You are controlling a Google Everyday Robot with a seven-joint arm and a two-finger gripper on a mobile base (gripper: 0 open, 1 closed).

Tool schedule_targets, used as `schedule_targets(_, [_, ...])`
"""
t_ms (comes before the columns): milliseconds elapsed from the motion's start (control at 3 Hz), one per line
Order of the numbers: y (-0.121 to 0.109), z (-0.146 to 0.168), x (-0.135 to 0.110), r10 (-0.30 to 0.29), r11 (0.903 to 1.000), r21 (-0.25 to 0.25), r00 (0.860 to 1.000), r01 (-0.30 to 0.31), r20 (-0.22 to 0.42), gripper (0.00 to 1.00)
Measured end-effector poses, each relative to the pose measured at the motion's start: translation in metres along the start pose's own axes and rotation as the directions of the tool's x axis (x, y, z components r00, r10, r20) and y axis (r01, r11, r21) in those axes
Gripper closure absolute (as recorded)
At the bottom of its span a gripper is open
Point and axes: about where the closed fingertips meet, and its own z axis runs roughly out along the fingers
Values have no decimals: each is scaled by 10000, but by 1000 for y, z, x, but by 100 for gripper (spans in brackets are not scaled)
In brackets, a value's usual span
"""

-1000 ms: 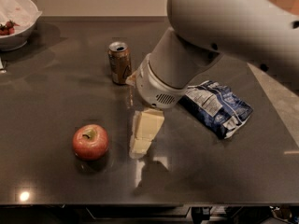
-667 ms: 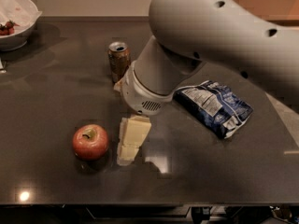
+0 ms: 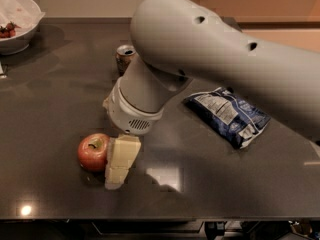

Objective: Pick apple

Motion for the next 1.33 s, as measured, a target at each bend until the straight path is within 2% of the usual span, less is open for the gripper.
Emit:
schedule_targets(667, [2,28,-17,-231,9981,-574,9997,236,95,0])
schedule_targets(1000, [-1,33,-13,-230,9976,-646,9997,232,26,0])
schedule_targets(1333, [-3,35,-11,-225,9974,-680,9997,226,21,17])
